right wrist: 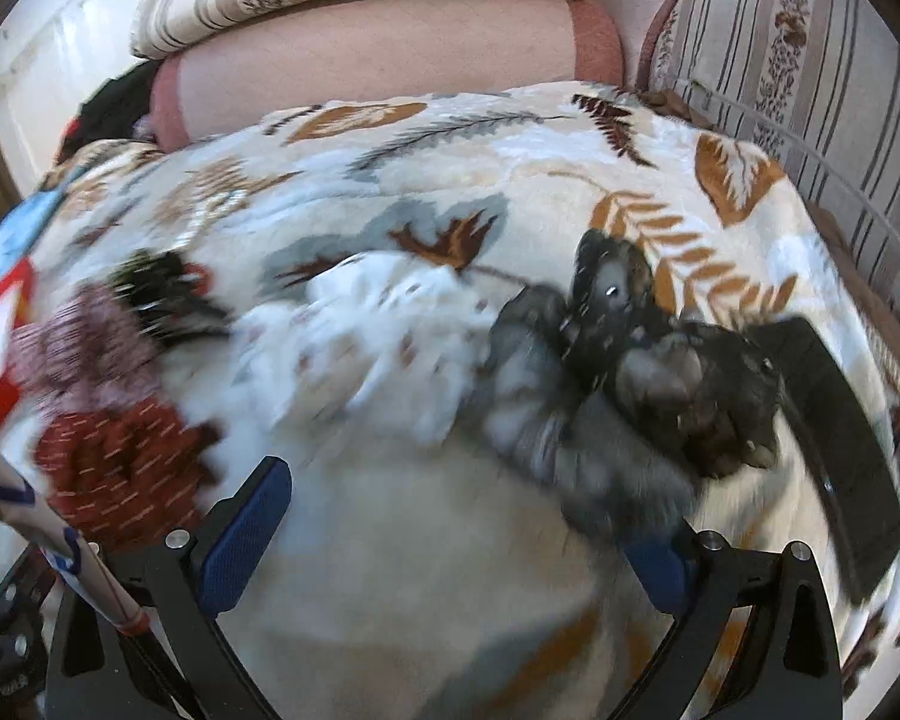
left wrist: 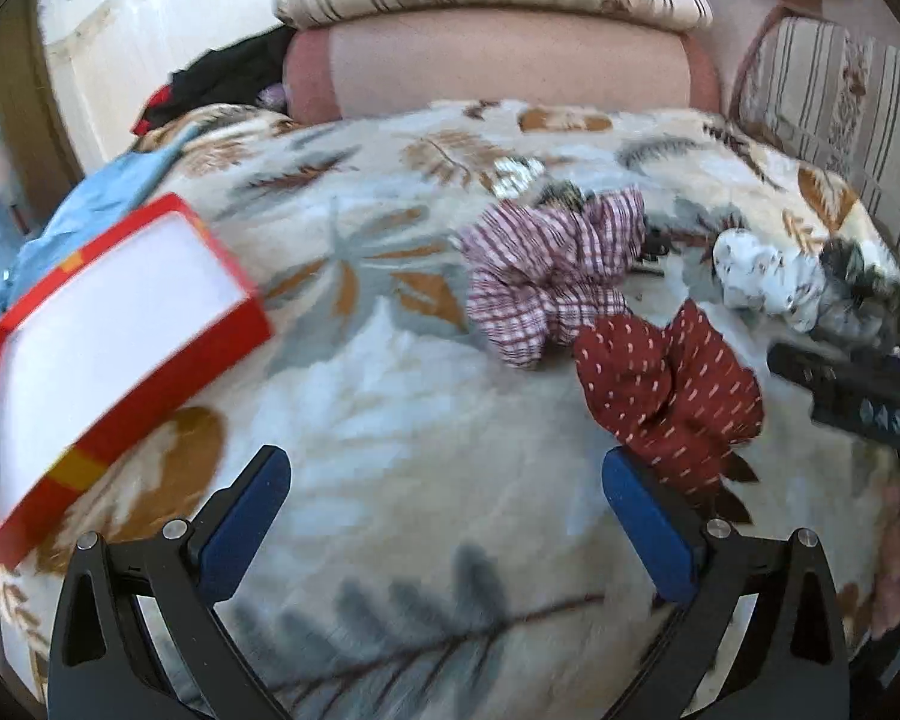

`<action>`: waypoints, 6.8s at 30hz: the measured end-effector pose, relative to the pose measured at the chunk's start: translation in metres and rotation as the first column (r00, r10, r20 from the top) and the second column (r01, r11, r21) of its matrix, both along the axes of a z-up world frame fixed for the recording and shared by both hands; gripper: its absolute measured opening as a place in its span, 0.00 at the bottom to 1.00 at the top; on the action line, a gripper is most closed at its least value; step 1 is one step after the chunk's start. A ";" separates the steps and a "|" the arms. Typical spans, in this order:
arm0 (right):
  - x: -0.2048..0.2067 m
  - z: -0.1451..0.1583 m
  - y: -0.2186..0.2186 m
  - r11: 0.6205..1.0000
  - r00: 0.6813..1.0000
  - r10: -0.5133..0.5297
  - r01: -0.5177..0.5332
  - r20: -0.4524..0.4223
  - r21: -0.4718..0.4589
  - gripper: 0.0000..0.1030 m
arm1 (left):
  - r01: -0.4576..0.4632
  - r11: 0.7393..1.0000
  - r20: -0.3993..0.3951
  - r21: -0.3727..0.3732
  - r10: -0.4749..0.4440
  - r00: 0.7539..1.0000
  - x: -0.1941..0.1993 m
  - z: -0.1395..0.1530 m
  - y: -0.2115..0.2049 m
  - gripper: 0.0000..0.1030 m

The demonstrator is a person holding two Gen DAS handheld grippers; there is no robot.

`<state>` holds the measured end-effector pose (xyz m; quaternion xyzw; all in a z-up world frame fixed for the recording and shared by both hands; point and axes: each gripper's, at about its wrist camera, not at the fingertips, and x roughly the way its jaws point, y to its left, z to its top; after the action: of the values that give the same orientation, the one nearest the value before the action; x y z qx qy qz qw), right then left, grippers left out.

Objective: Organize jewelry
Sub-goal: 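Move both tools over the scrunchies lying on the blanket, then grasp the dark red polka-dot scrunchie with the left tool while the right tool grasps the black sheer scrunchie, then carry both held scrunchies over to the red-framed white tray, then open the right tool to drop the black scrunchie in the tray while the left tool releases the red one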

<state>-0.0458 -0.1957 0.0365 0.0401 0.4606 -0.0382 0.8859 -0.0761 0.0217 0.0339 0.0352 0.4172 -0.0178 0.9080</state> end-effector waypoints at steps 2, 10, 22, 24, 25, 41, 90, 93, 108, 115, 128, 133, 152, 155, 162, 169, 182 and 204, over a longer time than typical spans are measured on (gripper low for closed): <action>-0.017 0.006 0.002 0.998 1.000 0.002 -0.003 0.026 0.058 1.00 | -0.004 0.999 0.049 -0.034 0.005 0.999 -0.012 0.009 0.007 1.00; -0.077 0.025 0.020 0.976 0.986 0.054 -0.087 0.160 0.201 0.93 | -0.034 0.999 0.030 -0.009 0.034 0.999 -0.040 0.025 0.011 1.00; -0.092 0.044 0.022 0.967 0.991 0.068 -0.095 0.119 0.236 0.90 | 0.013 0.997 0.072 0.070 -0.019 0.997 -0.064 0.037 -0.011 1.00; -0.094 0.044 0.020 0.965 0.989 0.067 -0.097 0.128 0.242 0.88 | 0.020 0.998 0.070 0.066 -0.025 0.997 -0.065 0.038 -0.013 1.00; -0.094 0.043 0.019 0.965 0.989 0.069 -0.099 0.130 0.244 0.87 | 0.022 0.998 0.068 0.065 -0.027 0.997 -0.066 0.038 -0.015 1.00; -0.095 0.032 -0.013 0.941 0.991 0.018 -0.062 0.134 0.332 0.79 | 0.038 0.996 0.015 0.085 -0.040 0.999 -0.056 0.033 -0.036 1.00; -0.024 0.019 -0.088 0.946 0.981 -0.141 0.093 0.137 0.310 0.25 | 0.210 0.977 0.105 -0.044 -0.205 0.973 -0.020 0.031 -0.072 0.22; -0.035 0.032 -0.084 0.959 0.969 -0.136 0.076 0.208 0.272 0.25 | 0.203 0.978 0.117 -0.045 -0.197 0.973 -0.022 0.035 -0.070 0.22; -0.058 0.060 -0.061 0.975 0.932 -0.060 -0.022 0.359 0.220 0.25 | 0.169 0.986 0.156 0.003 -0.167 0.974 -0.028 0.045 -0.068 0.22; -0.067 0.064 -0.058 0.978 0.919 -0.057 -0.027 0.389 0.209 0.25 | 0.161 0.987 0.165 0.008 -0.160 0.973 -0.031 0.051 -0.066 0.22; -0.091 0.077 -0.024 0.964 0.912 0.003 -0.111 0.410 0.241 0.25 | 0.130 0.992 0.183 -0.003 -0.127 0.975 -0.035 0.063 -0.047 0.23; -0.094 0.083 -0.008 0.958 0.911 0.044 -0.155 0.410 0.242 0.25 | 0.100 0.995 0.193 -0.017 -0.095 0.977 -0.037 0.067 -0.032 0.23; -0.079 0.109 0.100 0.890 0.870 0.289 -0.398 0.400 0.222 0.26 | -0.126 0.988 0.216 -0.093 0.144 0.966 -0.035 0.083 0.075 0.23; -0.072 0.114 0.118 0.877 0.860 0.327 -0.431 0.392 0.212 0.26 | -0.177 0.978 0.212 -0.112 0.197 0.957 -0.027 0.087 0.101 0.23; -0.044 0.126 0.163 0.835 0.839 0.398 -0.498 0.370 0.232 0.26 | -0.309 0.944 0.182 -0.114 0.326 0.928 -0.005 0.088 0.168 0.23; 0.001 0.128 0.226 0.776 0.814 0.487 -0.570 0.317 0.270 0.26 | -0.469 0.875 0.129 -0.119 0.482 0.866 0.030 0.081 0.252 0.23; 0.112 0.092 0.347 0.734 0.786 0.591 -0.617 0.179 0.284 0.27 | -0.653 0.750 -0.017 -0.105 0.655 0.755 0.095 0.031 0.347 0.23; 0.177 0.041 0.425 0.724 0.777 0.622 -0.617 0.094 0.309 0.62 | -0.711 0.703 0.035 0.004 0.710 0.703 0.109 0.025 0.353 0.68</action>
<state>0.1316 0.2297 0.0775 0.0280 0.4544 0.3352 0.8249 0.0326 0.3747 0.0593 -0.1201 0.3846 0.3373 0.8508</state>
